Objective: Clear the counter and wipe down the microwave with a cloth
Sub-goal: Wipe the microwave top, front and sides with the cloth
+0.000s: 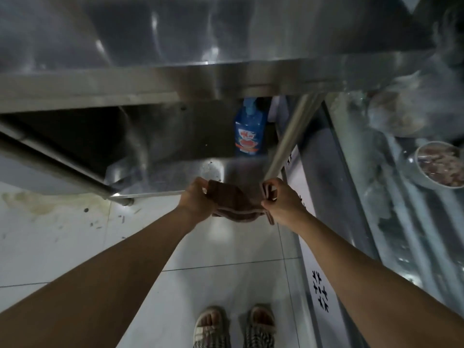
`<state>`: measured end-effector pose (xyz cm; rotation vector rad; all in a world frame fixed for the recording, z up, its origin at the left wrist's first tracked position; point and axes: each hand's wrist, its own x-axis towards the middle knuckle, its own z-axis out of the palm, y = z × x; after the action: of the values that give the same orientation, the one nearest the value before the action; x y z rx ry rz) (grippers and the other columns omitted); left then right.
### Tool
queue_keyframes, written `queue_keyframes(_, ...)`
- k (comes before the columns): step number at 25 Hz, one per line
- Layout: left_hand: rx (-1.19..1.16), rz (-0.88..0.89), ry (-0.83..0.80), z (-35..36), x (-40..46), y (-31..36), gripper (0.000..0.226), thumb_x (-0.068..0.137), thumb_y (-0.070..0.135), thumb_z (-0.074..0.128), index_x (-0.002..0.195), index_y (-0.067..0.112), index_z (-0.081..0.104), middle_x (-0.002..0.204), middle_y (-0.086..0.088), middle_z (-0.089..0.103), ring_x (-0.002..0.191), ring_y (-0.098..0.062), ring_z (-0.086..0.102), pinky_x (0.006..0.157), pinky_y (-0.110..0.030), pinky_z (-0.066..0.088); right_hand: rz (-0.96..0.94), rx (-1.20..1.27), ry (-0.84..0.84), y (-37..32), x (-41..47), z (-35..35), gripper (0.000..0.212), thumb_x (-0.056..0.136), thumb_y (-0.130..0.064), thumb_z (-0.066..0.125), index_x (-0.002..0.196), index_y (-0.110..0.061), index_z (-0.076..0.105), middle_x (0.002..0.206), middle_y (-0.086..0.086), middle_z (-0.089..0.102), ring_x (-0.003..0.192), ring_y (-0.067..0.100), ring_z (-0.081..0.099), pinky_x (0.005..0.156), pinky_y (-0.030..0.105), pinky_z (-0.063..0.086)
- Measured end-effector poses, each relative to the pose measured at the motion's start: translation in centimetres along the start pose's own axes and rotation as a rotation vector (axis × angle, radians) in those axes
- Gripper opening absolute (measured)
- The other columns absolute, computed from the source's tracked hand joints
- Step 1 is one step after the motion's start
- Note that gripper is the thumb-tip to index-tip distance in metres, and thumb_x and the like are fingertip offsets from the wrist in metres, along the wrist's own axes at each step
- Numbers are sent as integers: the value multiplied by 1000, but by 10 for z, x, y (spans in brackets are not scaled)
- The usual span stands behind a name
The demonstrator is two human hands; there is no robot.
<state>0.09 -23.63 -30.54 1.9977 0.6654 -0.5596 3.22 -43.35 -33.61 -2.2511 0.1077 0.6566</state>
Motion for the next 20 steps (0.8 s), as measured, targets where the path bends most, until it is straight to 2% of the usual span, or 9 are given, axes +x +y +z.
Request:
queue_keyframes(5, 72, 53, 77, 35, 87, -43, 27, 87, 7, 56, 113, 9, 48, 108, -13, 57, 96, -30, 57, 83, -42, 55, -15, 18, 60, 37, 72, 39, 42, 86, -5, 62, 124, -18, 47, 122, 6, 55, 109, 23, 57, 58, 8, 40)
queue_keyframes(8, 45, 105, 140, 51, 147, -63, 26, 87, 14, 60, 111, 6, 54, 106, -20, 63, 100, -38, 61, 85, -48, 54, -64, 23, 77, 56, 123, 62, 38, 87, -5, 60, 121, -18, 47, 113, 3, 55, 94, 14, 56, 52, 6, 40)
queue_keyframes(10, 39, 121, 173, 60, 183, -70, 26, 83, 8, 60, 108, 5, 55, 108, -26, 62, 104, -41, 60, 84, -50, 54, -85, 10, 127, 65, 152, 72, 32, 88, -6, 58, 113, -21, 48, 102, -2, 53, 80, 8, 53, 44, 7, 35)
queue_keyframes(13, -41, 163, 203, 78, 238, -82, 29, 77, -8, 54, 93, 15, 48, 106, -27, 57, 99, -42, 60, 81, -55, 49, -150, 5, 204, 83, 198, 90, 28, 87, -5, 58, 109, -19, 49, 95, -3, 53, 77, 9, 54, 58, 16, 41)
queue_keyframes(16, -3, 212, 252, 92, 284, -94, 30, 76, -3, 59, 90, 19, 44, 97, -15, 60, 95, -38, 63, 75, -44, 52, -196, -38, 238, 98, 237, 108, 34, 87, -6, 60, 117, -16, 50, 100, -1, 57, 89, 15, 56, 73, 24, 42)
queue_keyframes(18, 35, 241, 295, 99, 305, -98, 27, 77, 5, 63, 91, 19, 45, 99, -18, 66, 93, -36, 65, 71, -34, 51, -188, -52, 249, 105, 256, 115, 37, 87, -7, 61, 120, -17, 48, 109, 2, 59, 97, 17, 58, 79, 26, 43)
queue_keyframes(20, 60, 263, 317, 105, 324, -101, 24, 78, 11, 64, 91, 20, 47, 99, -16, 67, 92, -34, 65, 73, -31, 50, -182, -82, 273, 112, 275, 123, 40, 86, -6, 62, 121, -18, 47, 115, 4, 59, 106, 21, 58, 84, 29, 44)
